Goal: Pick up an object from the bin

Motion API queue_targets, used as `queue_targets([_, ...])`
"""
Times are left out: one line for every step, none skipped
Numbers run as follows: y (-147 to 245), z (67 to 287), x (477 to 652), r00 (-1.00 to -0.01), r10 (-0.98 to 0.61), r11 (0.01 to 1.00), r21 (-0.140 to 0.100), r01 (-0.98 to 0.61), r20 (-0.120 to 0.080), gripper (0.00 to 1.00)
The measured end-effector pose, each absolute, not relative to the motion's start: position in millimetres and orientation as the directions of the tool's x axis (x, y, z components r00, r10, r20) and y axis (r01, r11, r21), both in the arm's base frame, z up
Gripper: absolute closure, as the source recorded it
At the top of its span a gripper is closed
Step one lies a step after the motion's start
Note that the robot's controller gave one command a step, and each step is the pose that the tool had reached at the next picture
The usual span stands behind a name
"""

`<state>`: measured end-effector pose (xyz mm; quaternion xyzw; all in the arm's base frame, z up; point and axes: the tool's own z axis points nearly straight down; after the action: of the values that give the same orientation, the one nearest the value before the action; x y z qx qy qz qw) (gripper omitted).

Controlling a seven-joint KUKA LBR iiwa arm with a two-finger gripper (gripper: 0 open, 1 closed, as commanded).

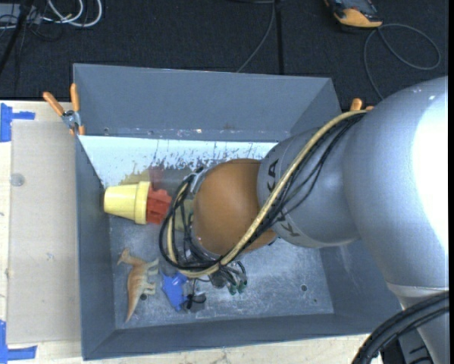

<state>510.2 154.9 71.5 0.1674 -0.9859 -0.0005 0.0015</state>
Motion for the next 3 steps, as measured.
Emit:
queue_targets([155, 71, 510.2, -0.944, -0.329, 0.944, 0.002, -0.329, 0.003, 1.00])
queue_targets([147, 200, 508.7, -0.948, -0.318, 0.948, 0.002, -0.318, 0.003, 1.00])
queue_targets([147, 200, 508.6, -0.949, -0.317, 0.949, 0.002, -0.317, 0.004, 1.00])
